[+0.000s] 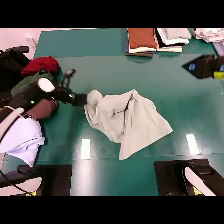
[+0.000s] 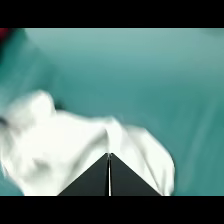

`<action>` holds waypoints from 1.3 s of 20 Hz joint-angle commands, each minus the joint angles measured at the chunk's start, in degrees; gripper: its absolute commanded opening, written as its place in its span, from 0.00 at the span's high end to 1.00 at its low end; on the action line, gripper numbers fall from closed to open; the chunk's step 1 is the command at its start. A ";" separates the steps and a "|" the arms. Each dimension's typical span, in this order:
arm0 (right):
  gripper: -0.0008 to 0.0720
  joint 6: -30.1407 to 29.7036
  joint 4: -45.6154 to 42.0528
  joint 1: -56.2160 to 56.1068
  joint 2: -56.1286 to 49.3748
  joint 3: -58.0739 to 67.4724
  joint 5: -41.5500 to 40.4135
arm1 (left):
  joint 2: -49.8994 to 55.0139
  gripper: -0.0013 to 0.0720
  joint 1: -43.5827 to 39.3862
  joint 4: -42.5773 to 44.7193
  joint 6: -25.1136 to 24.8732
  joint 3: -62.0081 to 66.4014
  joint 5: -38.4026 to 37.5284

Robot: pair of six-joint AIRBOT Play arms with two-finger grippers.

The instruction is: Fold the shirts.

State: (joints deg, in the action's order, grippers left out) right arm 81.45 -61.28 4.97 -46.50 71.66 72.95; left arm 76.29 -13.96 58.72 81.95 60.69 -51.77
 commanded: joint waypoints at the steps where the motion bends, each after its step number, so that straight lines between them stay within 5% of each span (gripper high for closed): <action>1: 0.97 0.11 -2.78 6.91 2.16 -10.54 6.86 | -4.87 0.95 4.68 3.50 -0.15 4.61 -0.72; 2: 0.96 0.00 -3.39 9.66 3.04 -16.02 6.73 | -6.05 0.95 5.40 4.39 -0.15 5.03 -0.57; 4: 0.43 -0.11 -3.19 14.12 3.10 -26.32 6.47 | -7.08 0.95 5.62 5.64 -0.15 5.07 -0.70; 10: 0.39 -6.12 3.98 7.41 -6.10 -42.27 -3.80 | -6.88 0.95 5.62 5.60 0.04 5.03 -1.20; 14: 0.42 -6.10 3.89 -4.48 -14.67 -39.76 -11.19 | -6.88 0.95 5.62 5.60 0.07 5.03 -1.27; 16: 0.86 -6.08 1.29 -8.57 -18.29 -36.26 -11.85 | -6.91 0.95 5.62 5.64 0.04 5.03 -1.31; 17: 0.97 -6.05 -0.52 -10.19 -19.52 -34.18 -11.21 | -7.02 0.95 5.62 5.66 0.04 5.09 -1.25; 26: 0.97 -5.81 -9.25 -6.36 -0.76 -4.48 -6.08 | -23.32 0.95 5.62 16.20 0.55 25.29 -1.40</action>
State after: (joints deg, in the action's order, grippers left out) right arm 75.53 -68.66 -4.10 -54.13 56.93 65.58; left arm 59.09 -8.36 71.22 82.39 78.30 -53.47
